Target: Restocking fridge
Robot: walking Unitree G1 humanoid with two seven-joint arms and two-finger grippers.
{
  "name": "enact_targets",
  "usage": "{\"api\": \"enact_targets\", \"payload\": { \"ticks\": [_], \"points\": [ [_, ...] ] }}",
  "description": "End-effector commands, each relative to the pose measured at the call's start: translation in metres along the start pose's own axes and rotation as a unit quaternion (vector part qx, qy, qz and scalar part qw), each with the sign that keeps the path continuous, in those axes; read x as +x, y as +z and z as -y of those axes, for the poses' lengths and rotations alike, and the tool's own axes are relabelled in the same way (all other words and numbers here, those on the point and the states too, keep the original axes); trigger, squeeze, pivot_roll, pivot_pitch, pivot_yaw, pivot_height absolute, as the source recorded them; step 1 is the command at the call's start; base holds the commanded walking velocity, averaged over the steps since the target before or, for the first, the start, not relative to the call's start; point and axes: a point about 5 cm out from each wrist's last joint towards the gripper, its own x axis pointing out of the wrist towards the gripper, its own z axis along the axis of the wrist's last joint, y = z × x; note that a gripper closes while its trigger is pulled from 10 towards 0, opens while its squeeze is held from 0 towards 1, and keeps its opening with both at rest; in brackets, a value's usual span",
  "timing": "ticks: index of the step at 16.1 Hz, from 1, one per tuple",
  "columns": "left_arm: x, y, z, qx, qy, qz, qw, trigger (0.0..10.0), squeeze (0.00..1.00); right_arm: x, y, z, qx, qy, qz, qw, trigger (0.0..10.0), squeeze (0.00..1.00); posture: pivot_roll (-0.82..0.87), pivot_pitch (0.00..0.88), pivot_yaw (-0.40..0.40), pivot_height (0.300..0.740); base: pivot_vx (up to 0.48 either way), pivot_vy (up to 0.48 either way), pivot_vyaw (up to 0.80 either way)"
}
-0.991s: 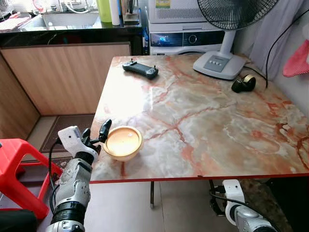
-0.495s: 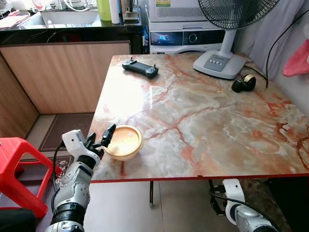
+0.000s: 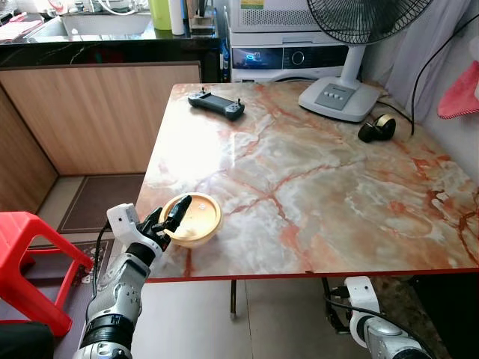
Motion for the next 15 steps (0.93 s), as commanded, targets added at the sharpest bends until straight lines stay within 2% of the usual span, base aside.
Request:
{"api": "enact_targets", "payload": {
  "ticks": [1, 8, 15],
  "points": [
    [-0.003, 0.0004, -0.002, 0.0, 0.002, 0.002, 1.0, 10.0, 0.0, -0.0003, 0.0036, 0.002, 0.001, -0.001, 0.002, 1.0, 10.0, 0.0, 0.12, 0.0, -0.047, 0.74, 0.0, 0.0, 0.0],
    [-0.0082, -0.0038, -0.0087, -0.008, 0.023, 0.005, 1.0, 10.0, 0.0, -0.0003, 0.0038, 0.0019, -0.003, 0.0, 0.001, 1.0, 10.0, 0.0, 0.12, 0.0, -0.047, 0.74, 0.0, 0.0, 0.0],
    [0.0004, -0.0052, -0.0051, -0.026, 0.013, -0.001, 1.0, 10.0, 0.0, -0.0002, 0.0042, 0.0018, -0.004, 0.0, 0.002, 1.0, 10.0, 0.0, 0.12, 0.0, -0.049, 0.74, 0.0, 0.0, 0.0]
  ]
}}
